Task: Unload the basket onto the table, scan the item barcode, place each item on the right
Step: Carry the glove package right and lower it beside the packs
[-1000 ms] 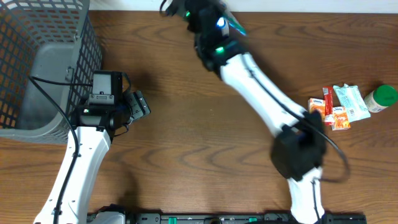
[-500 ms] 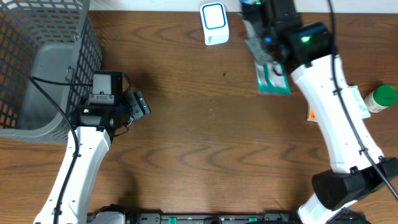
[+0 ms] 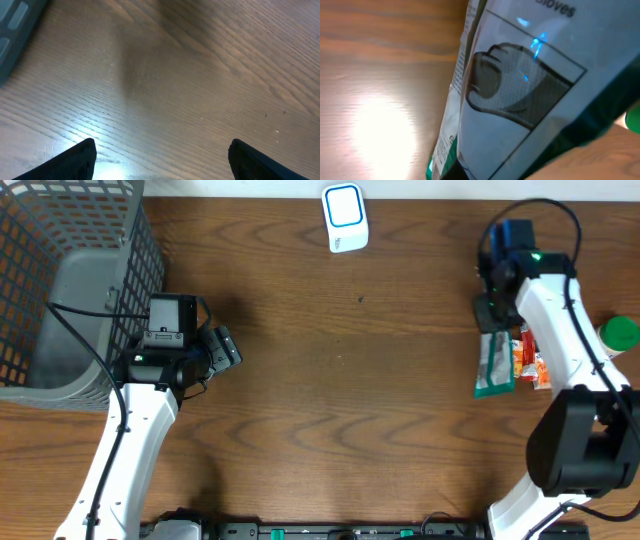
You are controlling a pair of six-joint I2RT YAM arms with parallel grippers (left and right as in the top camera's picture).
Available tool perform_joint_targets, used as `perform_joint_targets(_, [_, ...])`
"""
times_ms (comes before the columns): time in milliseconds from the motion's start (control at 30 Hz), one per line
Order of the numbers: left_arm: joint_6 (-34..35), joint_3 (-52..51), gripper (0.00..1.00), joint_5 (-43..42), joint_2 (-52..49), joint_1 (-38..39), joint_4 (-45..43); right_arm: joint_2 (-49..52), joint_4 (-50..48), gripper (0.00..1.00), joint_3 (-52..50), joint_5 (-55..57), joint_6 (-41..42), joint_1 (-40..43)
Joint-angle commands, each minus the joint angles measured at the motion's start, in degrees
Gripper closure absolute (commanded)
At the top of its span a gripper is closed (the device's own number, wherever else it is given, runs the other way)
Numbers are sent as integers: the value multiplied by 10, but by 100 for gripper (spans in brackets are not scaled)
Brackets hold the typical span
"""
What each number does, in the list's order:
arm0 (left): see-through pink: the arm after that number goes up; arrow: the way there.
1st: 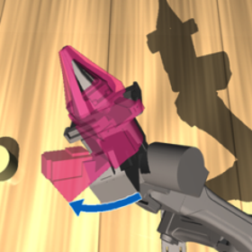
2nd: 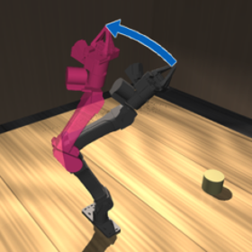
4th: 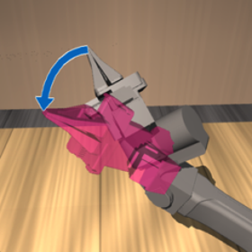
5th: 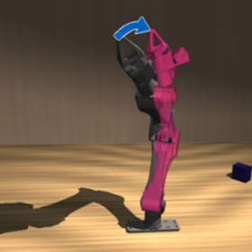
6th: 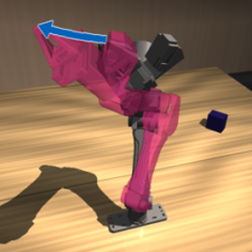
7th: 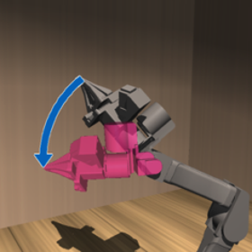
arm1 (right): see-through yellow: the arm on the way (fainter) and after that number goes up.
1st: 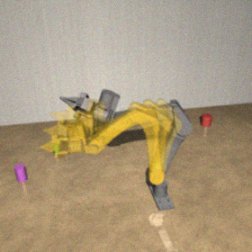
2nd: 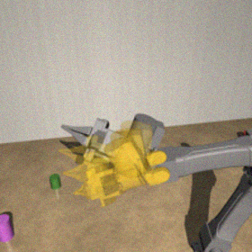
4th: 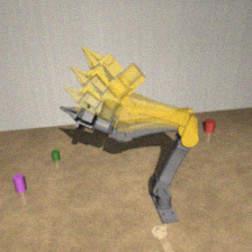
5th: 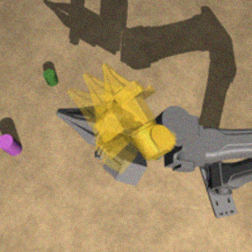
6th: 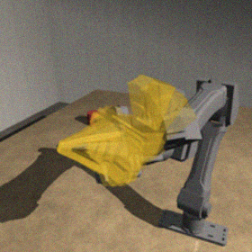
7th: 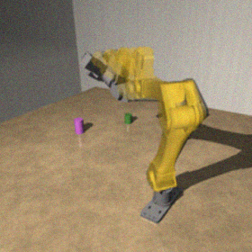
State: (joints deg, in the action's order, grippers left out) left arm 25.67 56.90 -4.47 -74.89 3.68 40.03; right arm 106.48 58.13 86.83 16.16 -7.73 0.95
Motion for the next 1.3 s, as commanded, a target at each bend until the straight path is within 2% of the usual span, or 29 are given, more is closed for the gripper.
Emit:
perform_joint_targets(0, [-1,-3,15,7,-3,-2,0,-3,-23,99,-23,22,-1,24])
perform_joint_targets(100, [-1,-3,15,7,-3,-2,0,-3,-38,94,-38,22,0,39])
perform_joint_targets(133, [-1,-3,15,7,-3,-2,0,-3,-42,82,-42,19,0,44])
perform_joint_targets(200, [-1,-3,15,7,-3,-2,0,-3,-49,71,-51,14,0,48])
perform_joint_targets(233, [-1,-3,15,7,-3,-2,0,-3,-51,54,-55,14,0,50])
perform_joint_targets(267, [-1,-3,15,7,-3,-2,0,-3,-53,31,-59,14,0,51])
perform_joint_targets(300, [-1,-3,15,7,-3,-2,0,-3,-56,13,-61,14,0,51])
perform_joint_targets(333, [-1,-3,14,7,-3,-2,0,-3,-59,4,-63,14,0,51])
perform_joint_targets(367, [-1,-3,15,7,-3,-2,0,-3,-60,1,-63,14,0,51])
perform_joint_targets(600, [-1,-3,15,7,-3,-2,0,-4,-57,1,-54,36,0,50])
perform_joint_targets(867, [-1,-3,15,7,-3,-2,0,-5,-57,1,-51,-98,30,45])
perform_joint_targets(1267, [-1,-3,15,7,-3,-2,0,-5,-57,1,-51,-101,30,45])
